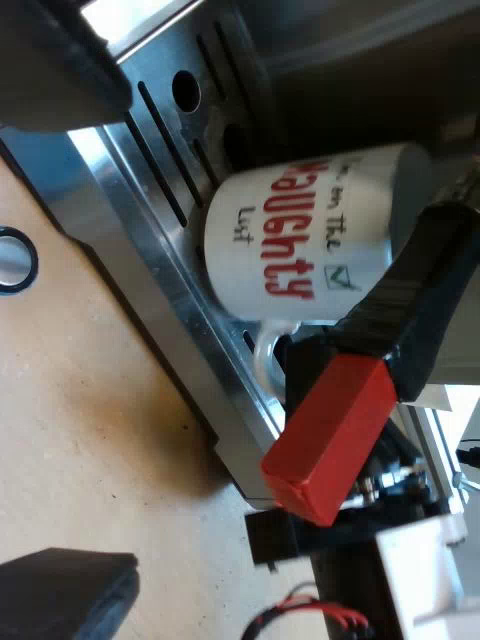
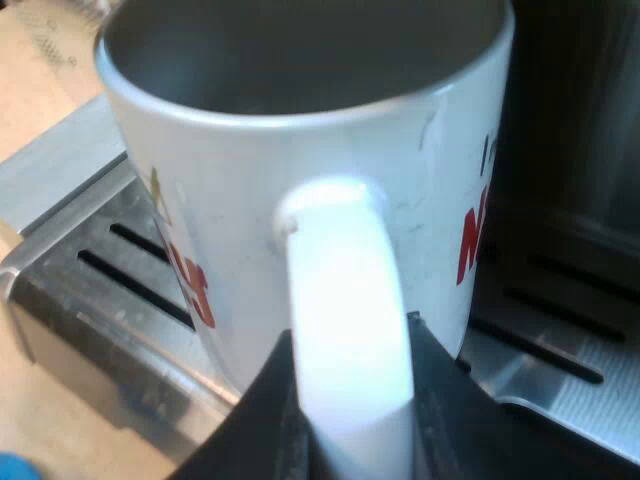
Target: Remove mug from coffee machine
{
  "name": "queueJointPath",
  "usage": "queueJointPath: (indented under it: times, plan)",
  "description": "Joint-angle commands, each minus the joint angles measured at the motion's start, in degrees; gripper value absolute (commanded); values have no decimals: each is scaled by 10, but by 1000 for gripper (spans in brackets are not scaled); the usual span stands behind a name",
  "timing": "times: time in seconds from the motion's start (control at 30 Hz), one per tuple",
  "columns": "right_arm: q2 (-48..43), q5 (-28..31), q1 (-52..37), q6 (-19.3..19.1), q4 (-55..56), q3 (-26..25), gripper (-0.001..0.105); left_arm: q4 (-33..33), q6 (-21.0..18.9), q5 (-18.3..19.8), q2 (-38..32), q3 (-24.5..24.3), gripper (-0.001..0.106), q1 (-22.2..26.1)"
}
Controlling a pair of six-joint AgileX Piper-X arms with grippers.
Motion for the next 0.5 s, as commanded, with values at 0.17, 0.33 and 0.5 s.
queueJointPath:
  times: [0.17, 0.33, 0.5]
  plan:
    - [-126, 1, 1, -4, 68, 59, 0, -11, -6, 7, 1, -1, 86, -3]
    - [-191, 2, 1, -4, 128, 80, 0, -16, -20, 19, 1, -2, 86, -3]
    - [-254, 15, 1, -4, 209, 83, 0, -24, -25, 36, 1, -5, 86, -3]
